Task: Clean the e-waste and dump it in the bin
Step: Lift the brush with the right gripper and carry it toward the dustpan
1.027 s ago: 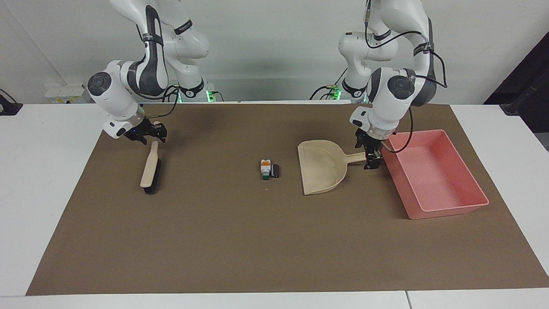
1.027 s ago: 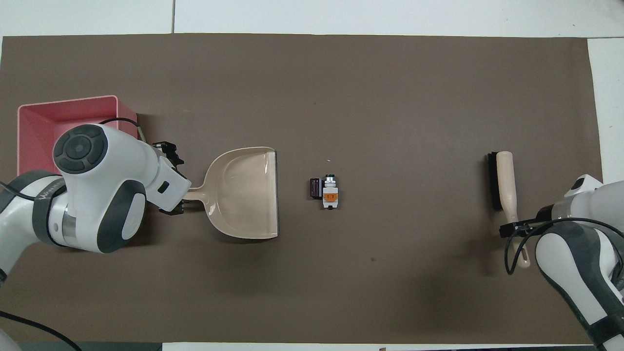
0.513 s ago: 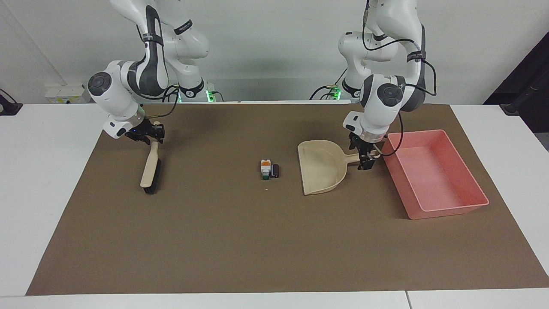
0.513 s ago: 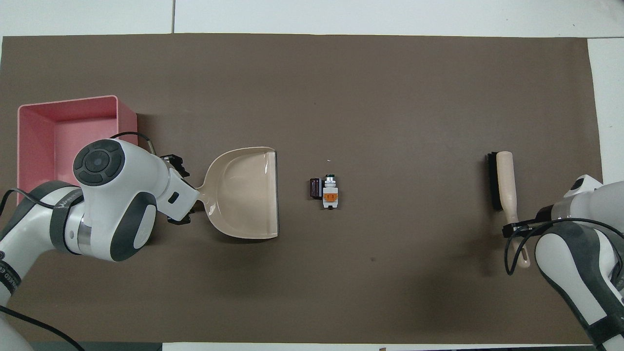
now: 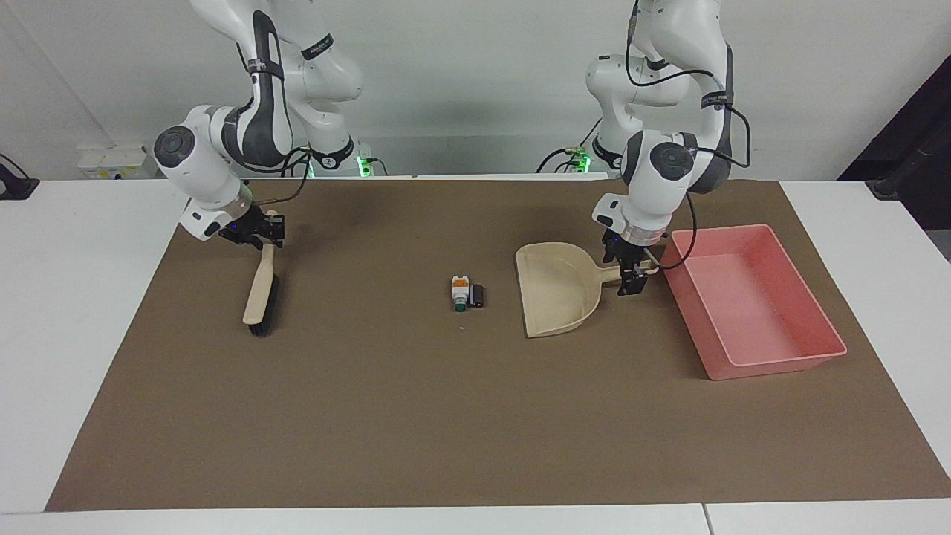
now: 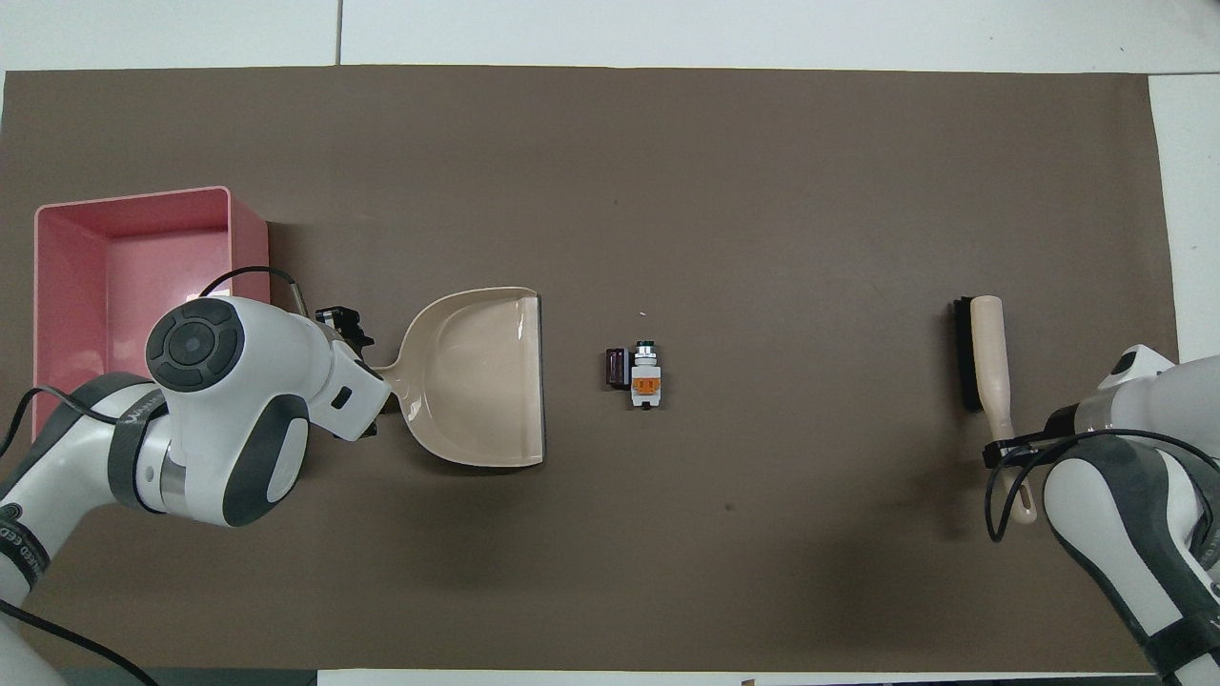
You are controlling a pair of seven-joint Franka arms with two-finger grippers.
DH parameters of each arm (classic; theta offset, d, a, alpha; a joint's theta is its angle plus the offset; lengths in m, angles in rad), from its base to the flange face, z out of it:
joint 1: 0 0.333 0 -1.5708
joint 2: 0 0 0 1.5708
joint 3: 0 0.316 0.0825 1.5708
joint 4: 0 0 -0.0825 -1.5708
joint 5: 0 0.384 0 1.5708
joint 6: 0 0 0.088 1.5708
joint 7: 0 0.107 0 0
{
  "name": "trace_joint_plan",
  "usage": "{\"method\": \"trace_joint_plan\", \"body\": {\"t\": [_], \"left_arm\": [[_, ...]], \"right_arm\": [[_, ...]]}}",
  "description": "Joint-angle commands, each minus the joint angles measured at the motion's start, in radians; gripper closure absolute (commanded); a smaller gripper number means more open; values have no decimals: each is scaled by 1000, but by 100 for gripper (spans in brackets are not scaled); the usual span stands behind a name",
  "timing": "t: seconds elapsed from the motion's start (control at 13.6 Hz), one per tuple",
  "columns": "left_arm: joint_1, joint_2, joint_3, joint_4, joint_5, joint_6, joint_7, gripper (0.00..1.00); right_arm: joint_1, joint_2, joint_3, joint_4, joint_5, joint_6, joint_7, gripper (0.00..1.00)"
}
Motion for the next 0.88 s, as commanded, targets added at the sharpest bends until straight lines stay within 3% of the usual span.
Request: {"method": "trace_joint_plan", "body": {"t": [0.0, 0.15, 0.29, 0.59, 0.81], "left_arm": [[-14, -38, 12, -39, 10, 37, -17, 8], [-14, -37, 10, -36, 10, 37, -19, 8], [-17, -37, 10, -34, 10, 40, -29, 8], [-20, -35, 9, -31, 10, 39, -32, 10], [-33, -35, 9, -30, 9, 34, -35, 38]], "right_arm": [[-7, -7, 3, -16, 12, 23, -28, 87], [-1, -6, 3, -7, 12, 12, -25, 100], [4, 2, 5, 28, 12, -25, -22, 100], [139, 74, 6, 271, -6, -292, 102, 100], [324, 118, 9, 422, -8, -466, 379, 100]]}}
